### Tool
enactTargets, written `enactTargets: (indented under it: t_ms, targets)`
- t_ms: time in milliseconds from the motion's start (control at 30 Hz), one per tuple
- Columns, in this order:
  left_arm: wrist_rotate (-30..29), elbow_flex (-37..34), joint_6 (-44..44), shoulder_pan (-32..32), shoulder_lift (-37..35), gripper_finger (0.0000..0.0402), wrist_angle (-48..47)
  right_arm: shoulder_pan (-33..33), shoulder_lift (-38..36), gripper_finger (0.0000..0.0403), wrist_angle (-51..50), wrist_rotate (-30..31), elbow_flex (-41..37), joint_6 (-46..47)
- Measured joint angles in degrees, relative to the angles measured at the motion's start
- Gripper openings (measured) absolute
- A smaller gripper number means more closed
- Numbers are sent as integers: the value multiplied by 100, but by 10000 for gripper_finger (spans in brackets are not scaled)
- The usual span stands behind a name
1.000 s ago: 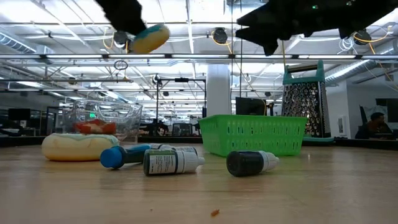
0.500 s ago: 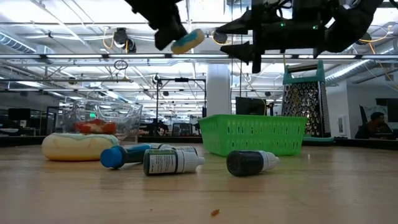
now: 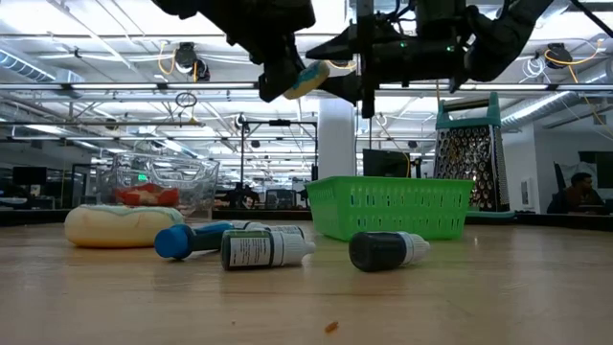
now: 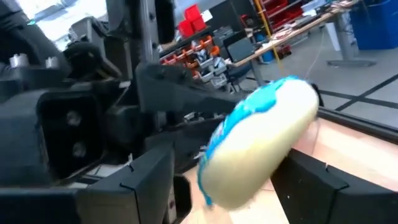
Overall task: Pick & Place Food Item
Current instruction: Put the blue donut into the blue bin
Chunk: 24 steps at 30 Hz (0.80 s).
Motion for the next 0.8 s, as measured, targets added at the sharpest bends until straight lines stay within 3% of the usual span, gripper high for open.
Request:
enactTargets:
  t_ms: [200,500,667,800]
  targets:
    - [-175,0,-18,-7,-3,18,56,-83,-65,208,-181,-7,-20,0]
    - [-191,0,-711,-14,-3,30,32,-87,-72,92,-168,-8,-20,-161]
    - [-43,0,-1367,-45,-10,66,-16,-122,-74,36,-212,-36,-20,-219]
    - [96,15,-2118,-136,-97,126,-168,-126,-88,11,-328,-113,-20,-324]
